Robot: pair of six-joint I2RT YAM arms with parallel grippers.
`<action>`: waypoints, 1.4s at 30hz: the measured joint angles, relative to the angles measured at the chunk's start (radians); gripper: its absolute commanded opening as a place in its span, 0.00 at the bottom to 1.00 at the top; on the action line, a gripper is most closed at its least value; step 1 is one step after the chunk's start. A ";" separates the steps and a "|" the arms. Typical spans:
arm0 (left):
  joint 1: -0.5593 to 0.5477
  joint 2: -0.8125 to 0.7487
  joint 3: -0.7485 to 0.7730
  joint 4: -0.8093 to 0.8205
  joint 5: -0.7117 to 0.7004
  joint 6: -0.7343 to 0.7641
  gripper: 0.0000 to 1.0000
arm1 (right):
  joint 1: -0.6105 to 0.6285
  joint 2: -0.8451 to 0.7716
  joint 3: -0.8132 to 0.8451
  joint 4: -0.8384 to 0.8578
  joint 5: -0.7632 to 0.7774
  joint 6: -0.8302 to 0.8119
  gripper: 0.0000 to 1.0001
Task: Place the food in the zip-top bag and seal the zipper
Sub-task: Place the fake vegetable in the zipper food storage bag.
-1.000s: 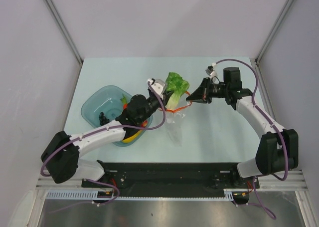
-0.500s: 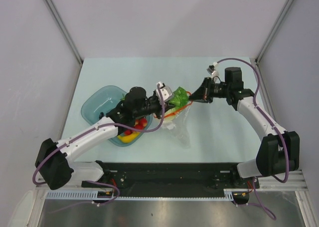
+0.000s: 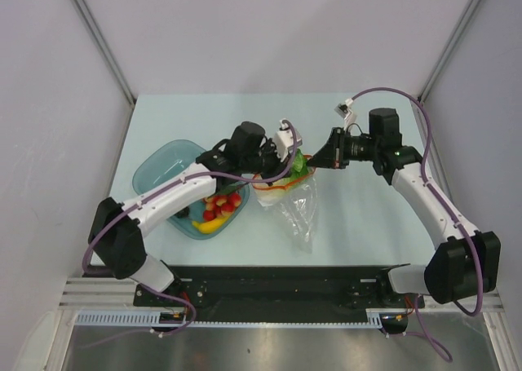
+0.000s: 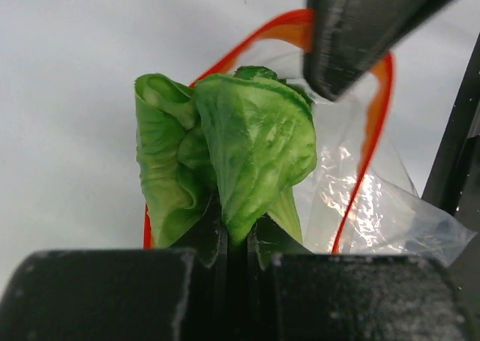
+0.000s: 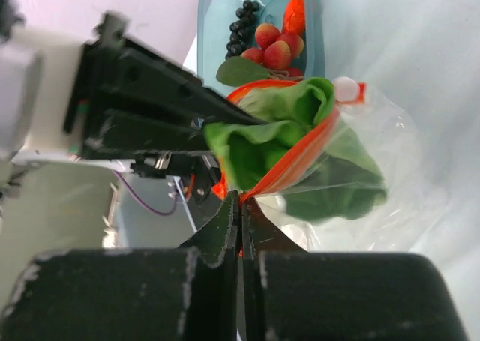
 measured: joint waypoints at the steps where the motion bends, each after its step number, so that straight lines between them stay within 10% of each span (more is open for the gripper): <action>1: 0.003 0.012 0.014 -0.019 0.002 -0.007 0.00 | 0.005 -0.010 0.002 -0.007 0.004 -0.016 0.00; 31: -0.046 -0.198 -0.174 -0.006 0.070 0.477 0.00 | 0.011 0.059 0.052 -0.002 0.009 0.034 0.00; 42: 0.058 0.053 0.102 -0.131 0.029 0.085 0.00 | 0.079 -0.045 0.066 0.027 0.053 -0.014 0.00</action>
